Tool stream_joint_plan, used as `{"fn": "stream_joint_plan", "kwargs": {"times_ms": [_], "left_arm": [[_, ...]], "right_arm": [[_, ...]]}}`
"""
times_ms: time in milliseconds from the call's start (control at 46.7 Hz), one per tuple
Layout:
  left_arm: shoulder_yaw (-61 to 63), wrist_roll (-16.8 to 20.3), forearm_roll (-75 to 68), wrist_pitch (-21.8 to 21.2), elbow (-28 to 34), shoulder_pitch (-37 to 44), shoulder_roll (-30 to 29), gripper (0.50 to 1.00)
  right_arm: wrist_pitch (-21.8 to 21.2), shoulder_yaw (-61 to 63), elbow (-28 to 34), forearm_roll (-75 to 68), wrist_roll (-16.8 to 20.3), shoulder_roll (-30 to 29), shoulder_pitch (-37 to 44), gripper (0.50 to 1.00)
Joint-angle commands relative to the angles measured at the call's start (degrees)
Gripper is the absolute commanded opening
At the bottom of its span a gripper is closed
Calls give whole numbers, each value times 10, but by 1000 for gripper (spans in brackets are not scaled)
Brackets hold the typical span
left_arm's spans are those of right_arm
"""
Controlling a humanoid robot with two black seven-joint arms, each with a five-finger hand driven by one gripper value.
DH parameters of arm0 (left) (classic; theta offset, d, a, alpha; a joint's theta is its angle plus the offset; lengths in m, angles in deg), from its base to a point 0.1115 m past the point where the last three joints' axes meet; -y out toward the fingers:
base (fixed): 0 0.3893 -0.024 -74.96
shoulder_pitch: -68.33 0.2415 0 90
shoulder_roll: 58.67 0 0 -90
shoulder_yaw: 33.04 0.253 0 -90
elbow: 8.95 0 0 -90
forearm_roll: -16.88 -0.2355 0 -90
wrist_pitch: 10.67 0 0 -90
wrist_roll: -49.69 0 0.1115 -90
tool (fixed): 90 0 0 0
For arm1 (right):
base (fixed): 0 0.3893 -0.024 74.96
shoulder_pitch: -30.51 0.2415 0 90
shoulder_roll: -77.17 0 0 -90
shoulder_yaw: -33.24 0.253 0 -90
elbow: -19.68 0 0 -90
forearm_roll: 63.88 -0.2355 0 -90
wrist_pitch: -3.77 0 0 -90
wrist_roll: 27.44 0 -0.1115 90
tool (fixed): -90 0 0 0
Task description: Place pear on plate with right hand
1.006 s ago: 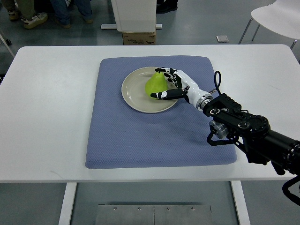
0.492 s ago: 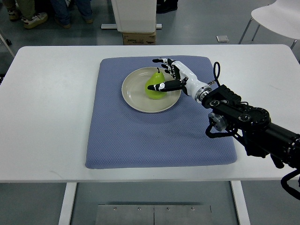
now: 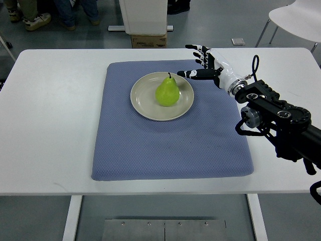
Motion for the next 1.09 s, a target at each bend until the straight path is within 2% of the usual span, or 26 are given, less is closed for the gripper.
{"fn": "stream_joint_plan", "kwargs": {"times_ms": [0,128,385,685,899,1070], "left_arm": [[0,0,0,0,0,0,0,1000],[0,0,0,0,0,0,0,1000],[0,0,0,0,0,0,0,1000],[0,0,0,0,0,0,0,1000],[0,0,0,0,0,0,0,1000],[0,0,0,0,0,0,0,1000]], "right_arm": [[0,22,-1,0,4,8,-2,1000],[1,66,-1,0,18,10,-11,1000],[4,196,3,2,78,1,-41,1000],[10,293,6,28,117,-17,-66,1000],[10,399,36,95,158,-35,-94,1000],[10,444,66,99,166,-43,-115,1000]]}}
